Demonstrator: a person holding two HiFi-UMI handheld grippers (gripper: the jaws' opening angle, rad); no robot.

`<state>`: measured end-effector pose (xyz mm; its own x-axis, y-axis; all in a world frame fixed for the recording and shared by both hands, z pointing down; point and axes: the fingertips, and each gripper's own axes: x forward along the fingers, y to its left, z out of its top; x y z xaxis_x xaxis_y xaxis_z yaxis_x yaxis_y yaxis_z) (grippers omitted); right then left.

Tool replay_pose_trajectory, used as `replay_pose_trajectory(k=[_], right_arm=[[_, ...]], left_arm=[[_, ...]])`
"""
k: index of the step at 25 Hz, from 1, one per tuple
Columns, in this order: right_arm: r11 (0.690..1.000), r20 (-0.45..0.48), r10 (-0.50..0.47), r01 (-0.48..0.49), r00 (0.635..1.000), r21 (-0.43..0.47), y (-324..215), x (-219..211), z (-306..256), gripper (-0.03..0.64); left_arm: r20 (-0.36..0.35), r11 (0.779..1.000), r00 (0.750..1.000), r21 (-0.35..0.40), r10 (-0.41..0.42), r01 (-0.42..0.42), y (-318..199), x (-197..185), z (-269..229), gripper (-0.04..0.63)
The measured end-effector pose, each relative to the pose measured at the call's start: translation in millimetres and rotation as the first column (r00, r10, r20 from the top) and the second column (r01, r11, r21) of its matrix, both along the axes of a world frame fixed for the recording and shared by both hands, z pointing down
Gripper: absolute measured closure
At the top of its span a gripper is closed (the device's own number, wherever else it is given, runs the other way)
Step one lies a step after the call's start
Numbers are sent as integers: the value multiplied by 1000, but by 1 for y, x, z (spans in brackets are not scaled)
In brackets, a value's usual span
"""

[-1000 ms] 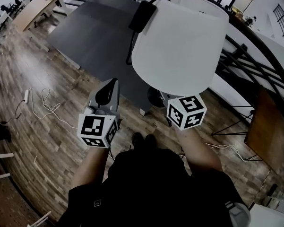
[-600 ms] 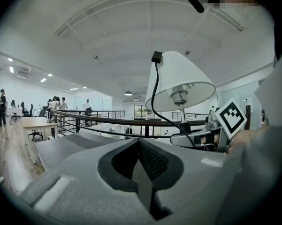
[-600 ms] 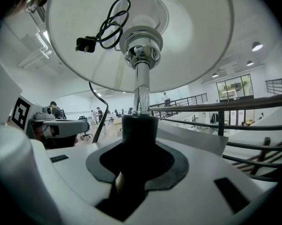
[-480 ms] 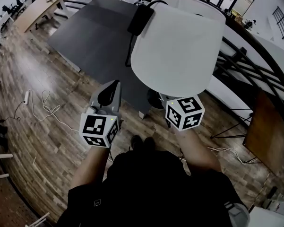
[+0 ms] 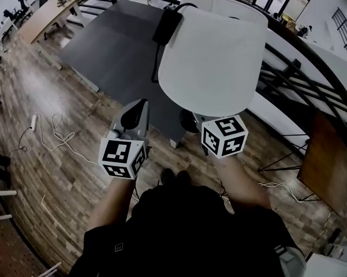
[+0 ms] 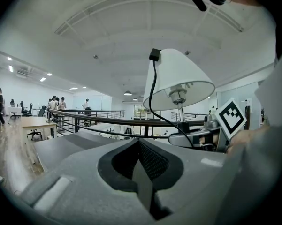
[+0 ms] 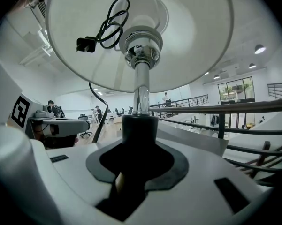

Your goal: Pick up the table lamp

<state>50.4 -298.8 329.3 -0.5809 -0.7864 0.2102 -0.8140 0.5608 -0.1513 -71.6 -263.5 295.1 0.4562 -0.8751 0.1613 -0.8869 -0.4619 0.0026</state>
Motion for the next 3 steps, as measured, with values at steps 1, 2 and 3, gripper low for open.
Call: replay_pose_trajectory(k=[1, 2, 3], right_arm=[[1000, -2, 1, -1, 1000, -1, 0, 0, 0, 489], [1000, -4, 1, -1, 1000, -3, 0, -1, 1, 489], [1000, -7, 2, -2, 1000, -4, 0, -1, 1, 489]], left_arm=[[1, 1000, 1000, 1, -1, 1, 0, -1, -1, 591], [3, 1000, 1000, 1, -2, 2, 0, -2, -1, 591], [6, 1000, 1000, 2, -3, 3, 0, -3, -2, 591]])
